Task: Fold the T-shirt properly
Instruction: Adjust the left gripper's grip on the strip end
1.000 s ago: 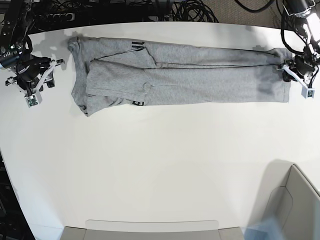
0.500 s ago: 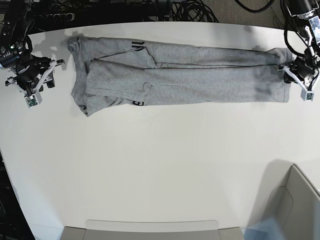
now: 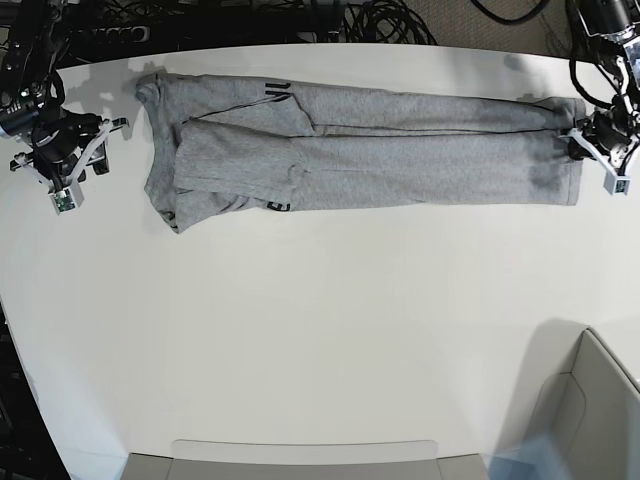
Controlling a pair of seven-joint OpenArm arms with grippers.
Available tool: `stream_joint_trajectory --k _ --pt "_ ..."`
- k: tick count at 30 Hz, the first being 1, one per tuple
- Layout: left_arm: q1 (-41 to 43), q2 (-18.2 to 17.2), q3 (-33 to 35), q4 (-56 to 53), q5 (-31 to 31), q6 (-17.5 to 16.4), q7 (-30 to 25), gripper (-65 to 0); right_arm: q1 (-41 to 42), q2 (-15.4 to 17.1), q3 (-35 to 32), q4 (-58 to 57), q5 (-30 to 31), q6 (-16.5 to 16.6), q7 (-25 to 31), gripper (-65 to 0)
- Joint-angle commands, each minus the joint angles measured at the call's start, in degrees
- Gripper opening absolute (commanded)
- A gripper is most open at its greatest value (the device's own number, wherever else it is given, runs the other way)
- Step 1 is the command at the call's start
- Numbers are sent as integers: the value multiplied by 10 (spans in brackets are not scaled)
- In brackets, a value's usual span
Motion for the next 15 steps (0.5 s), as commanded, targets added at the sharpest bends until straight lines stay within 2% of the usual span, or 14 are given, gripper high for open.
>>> stream_joint_trajectory --k 1,15 --pt "-4 -17 -2 2 4 3 -3 -443 3 10 4 8 3 4 9 -425" --pt "-5 -29 -1 -58 2 3 -6 -440 7 9 4 8 3 4 9 -425"
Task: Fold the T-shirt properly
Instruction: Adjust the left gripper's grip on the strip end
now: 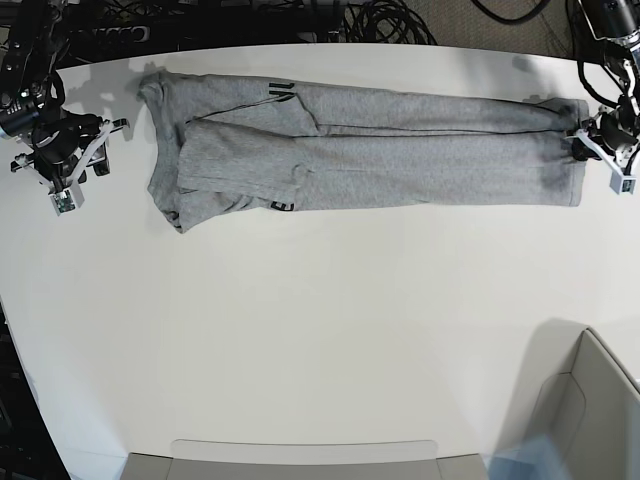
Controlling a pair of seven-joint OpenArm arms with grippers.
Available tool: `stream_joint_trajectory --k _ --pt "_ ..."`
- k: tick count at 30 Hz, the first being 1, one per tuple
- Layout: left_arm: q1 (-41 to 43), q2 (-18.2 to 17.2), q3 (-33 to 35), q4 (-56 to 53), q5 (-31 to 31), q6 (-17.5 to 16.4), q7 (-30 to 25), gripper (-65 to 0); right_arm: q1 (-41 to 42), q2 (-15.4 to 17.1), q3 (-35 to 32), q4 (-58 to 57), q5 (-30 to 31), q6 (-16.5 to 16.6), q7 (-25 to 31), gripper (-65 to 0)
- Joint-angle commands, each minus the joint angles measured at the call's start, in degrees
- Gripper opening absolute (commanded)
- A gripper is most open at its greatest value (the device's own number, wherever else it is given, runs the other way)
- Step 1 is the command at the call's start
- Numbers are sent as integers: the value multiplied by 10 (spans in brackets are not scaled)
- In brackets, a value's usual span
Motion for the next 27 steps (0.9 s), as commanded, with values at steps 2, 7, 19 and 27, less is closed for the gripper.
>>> stream_joint_trajectory --k 2,7,19,27 --pt "-16 -12 15 -35 23 7 14 -440 5 9 4 8 2 4 8 -425" --pt "-27 -10 78 -84 1 2 9 -440 5 13 4 8 2 4 8 -425" --pt "-27 -10 217 -86 -103 -57 16 -633 2 15 4 9 2 4 8 -425" --pt "-30 -14 185 -98 -72 -57 5 -650 5 15 4 10 2 4 8 -425"
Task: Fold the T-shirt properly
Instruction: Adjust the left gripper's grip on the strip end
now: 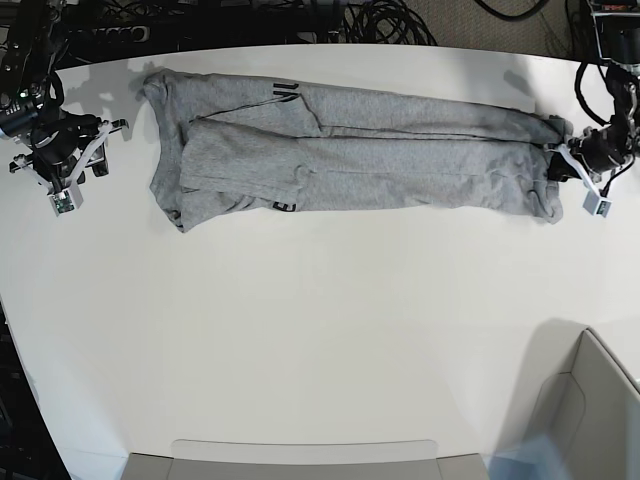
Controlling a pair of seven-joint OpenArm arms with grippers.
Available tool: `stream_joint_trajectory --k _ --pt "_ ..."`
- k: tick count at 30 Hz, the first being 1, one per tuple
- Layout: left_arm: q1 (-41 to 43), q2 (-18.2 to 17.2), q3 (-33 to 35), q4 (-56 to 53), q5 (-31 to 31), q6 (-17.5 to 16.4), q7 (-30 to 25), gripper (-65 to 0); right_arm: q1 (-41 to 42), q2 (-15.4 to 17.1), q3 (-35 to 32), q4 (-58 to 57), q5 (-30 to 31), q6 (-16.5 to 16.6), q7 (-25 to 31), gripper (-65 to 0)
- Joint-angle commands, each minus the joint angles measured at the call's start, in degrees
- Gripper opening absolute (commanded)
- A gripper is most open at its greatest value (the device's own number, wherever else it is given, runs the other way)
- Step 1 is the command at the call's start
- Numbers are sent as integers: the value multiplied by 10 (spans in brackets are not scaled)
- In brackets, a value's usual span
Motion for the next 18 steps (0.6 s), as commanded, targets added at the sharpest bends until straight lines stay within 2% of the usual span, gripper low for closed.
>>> stream_joint_trajectory --k 1,8,11,15,18 --pt "11 3 -18 -10 53 14 57 -650 5 11 4 10 2 4 8 -425" --pt "12 7 -175 31 51 14 64 -650 5 8 4 12 2 4 8 -425" --pt "14 8 -203 64 51 14 67 -650 4 8 4 12 2 4 7 -425" --pt "14 10 -235 103 50 14 98 -650 3 8 5 13 2 4 6 -425" --pt "14 31 -266 153 50 14 129 -650 3 8 5 13 2 4 6 -425"
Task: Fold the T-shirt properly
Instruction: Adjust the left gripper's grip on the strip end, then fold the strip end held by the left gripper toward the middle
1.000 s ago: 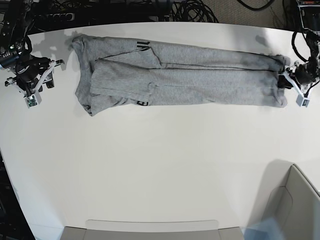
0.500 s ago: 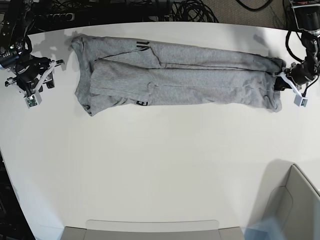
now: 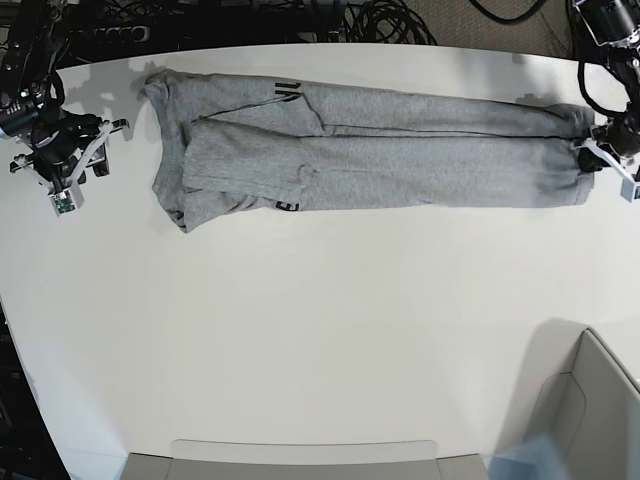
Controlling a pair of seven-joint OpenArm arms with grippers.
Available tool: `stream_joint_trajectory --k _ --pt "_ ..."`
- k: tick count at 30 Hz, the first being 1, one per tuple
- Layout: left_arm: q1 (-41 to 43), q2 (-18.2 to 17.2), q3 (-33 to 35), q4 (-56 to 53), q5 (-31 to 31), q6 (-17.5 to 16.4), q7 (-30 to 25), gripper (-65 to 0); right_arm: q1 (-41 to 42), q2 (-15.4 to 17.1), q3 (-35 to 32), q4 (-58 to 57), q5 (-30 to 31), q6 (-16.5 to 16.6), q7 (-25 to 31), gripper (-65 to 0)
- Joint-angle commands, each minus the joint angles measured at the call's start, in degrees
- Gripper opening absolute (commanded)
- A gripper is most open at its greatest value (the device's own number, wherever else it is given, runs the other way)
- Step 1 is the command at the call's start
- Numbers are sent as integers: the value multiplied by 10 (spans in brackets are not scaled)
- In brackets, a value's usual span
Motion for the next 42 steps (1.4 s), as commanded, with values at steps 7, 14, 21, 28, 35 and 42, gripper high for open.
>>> stream_joint_trajectory --k 7,14,21,28,35,42 --pt "14 52 -60 175 -3 -1 91 -650 5 9 5 10 2 4 7 -425" --pt "34 153 -42 328 -1 -1 154 -650 5 9 4 10 2 4 8 -425" --pt "34 204 59 387 0 -1 158 -650 6 9 4 10 2 4 9 -425" --pt "34 251 122 389 1 -1 153 -650 5 10 4 9 2 4 9 -425" --pt "34 283 180 388 1 10 146 -650 4 10 4 9 2 4 9 -425" --pt "34 300 205 386 1 22 125 -650 3 9 4 9 2 4 9 -425"
